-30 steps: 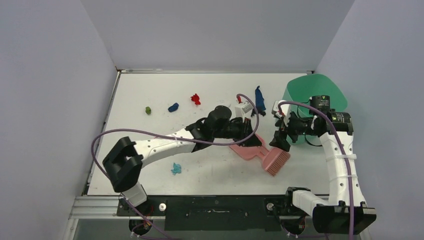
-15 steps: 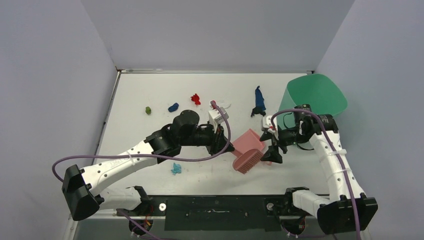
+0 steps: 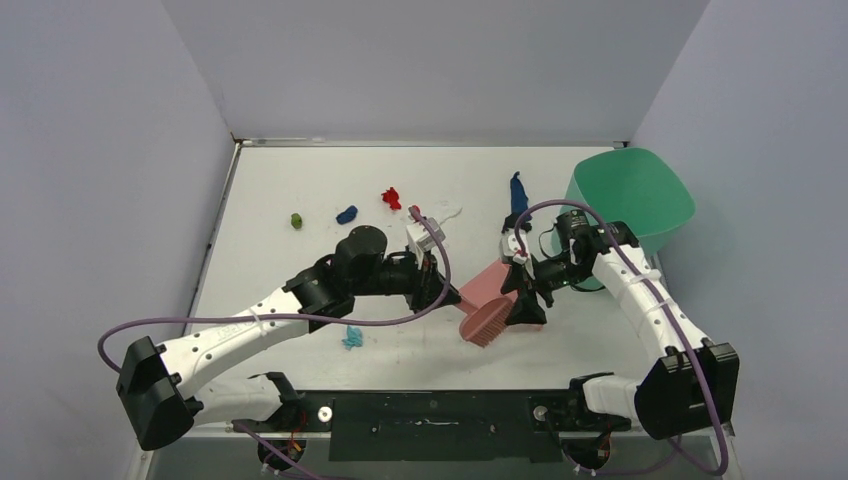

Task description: Sweep away the paper scraps from the table

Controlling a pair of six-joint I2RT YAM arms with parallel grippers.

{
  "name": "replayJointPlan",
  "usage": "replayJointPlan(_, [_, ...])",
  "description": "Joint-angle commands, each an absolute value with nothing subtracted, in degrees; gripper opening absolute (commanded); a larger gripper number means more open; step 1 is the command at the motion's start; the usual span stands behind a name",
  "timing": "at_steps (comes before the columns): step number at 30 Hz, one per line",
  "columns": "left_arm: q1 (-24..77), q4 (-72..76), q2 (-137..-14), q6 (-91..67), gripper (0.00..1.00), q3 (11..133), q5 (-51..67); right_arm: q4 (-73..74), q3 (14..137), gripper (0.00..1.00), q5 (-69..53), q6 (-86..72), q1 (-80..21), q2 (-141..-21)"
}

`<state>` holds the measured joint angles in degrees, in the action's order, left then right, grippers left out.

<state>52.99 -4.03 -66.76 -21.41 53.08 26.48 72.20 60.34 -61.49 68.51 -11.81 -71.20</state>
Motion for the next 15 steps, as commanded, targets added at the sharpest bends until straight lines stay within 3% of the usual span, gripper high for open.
replayJointPlan(1, [52.42, 2.46, -63.94, -21.82, 0.00, 54.27, 28.52, 69.78, 58.15, 0.66, -66.65, 69.18, -12.89, -72.51])
replayJointPlan(7, [51.94, 2.37, -63.33, -21.28, 0.00, 53.99, 28.55, 71.28, 57.92, 0.49, -68.86, 70.59, -13.59, -74.80])
replayJointPlan(11, [52.01, -3.49, -63.30, -19.31, 0.02, 55.77, 27.83, 79.47, 61.47, 0.24, -69.56, 77.69, -13.82, -78.26])
replayJointPlan(15, [52.28, -11.88, -62.07, -13.37, 0.45, 56.90, 25.76, 80.14, 63.45, 0.19, -65.71, 76.33, -17.16, -78.66])
